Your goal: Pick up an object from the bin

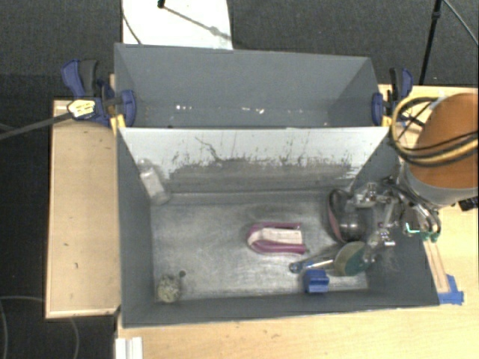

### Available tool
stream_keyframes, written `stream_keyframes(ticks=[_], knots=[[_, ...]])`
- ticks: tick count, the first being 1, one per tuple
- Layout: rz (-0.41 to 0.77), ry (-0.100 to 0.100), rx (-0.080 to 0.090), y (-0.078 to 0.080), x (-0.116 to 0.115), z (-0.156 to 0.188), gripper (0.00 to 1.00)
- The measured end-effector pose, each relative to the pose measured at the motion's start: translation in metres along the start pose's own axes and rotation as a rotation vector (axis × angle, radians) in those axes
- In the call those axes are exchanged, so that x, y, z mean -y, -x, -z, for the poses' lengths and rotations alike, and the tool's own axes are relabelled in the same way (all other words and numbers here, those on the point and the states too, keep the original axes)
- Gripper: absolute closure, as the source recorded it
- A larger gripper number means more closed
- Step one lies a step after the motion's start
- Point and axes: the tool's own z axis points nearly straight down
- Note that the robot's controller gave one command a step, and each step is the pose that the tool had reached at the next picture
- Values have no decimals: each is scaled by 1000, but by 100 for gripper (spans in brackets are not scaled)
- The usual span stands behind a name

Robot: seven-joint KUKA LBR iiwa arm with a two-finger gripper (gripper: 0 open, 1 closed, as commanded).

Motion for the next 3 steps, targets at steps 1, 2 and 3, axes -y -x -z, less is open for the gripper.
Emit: stream_keyframes(ticks=[1,2,3], knots=[[420,-2,2,10,-14,-106,0],[691,-6,14,-26,-35,-103,0],[855,-9,15,-28,-97,-105,0]])
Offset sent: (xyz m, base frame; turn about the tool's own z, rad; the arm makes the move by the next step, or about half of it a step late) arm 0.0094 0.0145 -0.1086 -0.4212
